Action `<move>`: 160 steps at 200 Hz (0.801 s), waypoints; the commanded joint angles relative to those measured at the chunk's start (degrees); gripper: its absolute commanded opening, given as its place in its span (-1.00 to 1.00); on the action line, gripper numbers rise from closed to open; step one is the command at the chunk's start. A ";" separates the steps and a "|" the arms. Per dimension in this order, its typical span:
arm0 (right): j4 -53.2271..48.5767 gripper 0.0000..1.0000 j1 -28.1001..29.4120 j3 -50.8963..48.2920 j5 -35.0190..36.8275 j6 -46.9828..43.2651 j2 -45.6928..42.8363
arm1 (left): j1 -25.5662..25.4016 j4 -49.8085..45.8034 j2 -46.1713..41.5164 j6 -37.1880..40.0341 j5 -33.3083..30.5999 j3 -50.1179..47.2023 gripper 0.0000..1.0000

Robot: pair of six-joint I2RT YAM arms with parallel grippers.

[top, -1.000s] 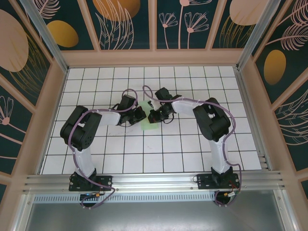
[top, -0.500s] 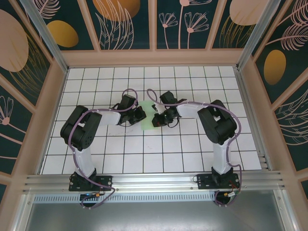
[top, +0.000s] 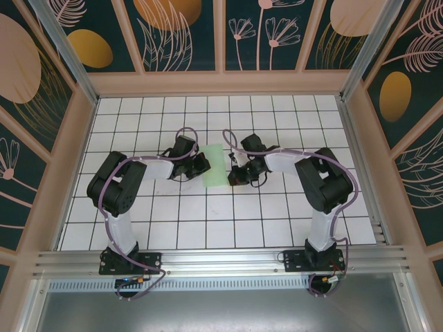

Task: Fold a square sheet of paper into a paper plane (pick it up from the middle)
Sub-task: Fold the triangle a second time at the center of the table, then turn over the paper at the center of the table.

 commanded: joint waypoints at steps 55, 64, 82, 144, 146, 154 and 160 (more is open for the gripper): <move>3.56 -1.00 1.82 9.74 -1.07 5.55 6.97 | 0.75 -5.74 3.76 1.20 -4.98 -1.04 -0.87; 3.09 -1.00 1.87 9.98 -0.62 5.55 7.56 | 0.76 -5.70 3.77 1.17 -4.98 -0.97 -0.87; 1.92 -1.00 1.85 9.57 0.48 5.30 8.00 | 0.76 -5.79 3.66 0.96 -5.23 -1.13 -0.87; 0.74 -1.00 -0.44 -1.59 1.66 3.72 1.55 | 0.70 -5.97 3.42 1.18 -5.87 -1.14 -0.86; 0.87 -1.00 -0.52 -1.74 1.66 3.78 1.23 | 0.73 -6.01 3.42 1.24 -5.67 -1.14 -0.87; 1.32 -1.00 -0.53 -2.24 1.58 3.87 0.26 | 0.74 -5.88 3.68 1.61 -5.09 -0.84 -0.86; 1.56 -1.00 -0.50 -2.03 1.12 3.89 -0.06 | 0.75 -5.79 3.83 1.71 -4.63 -0.64 -0.86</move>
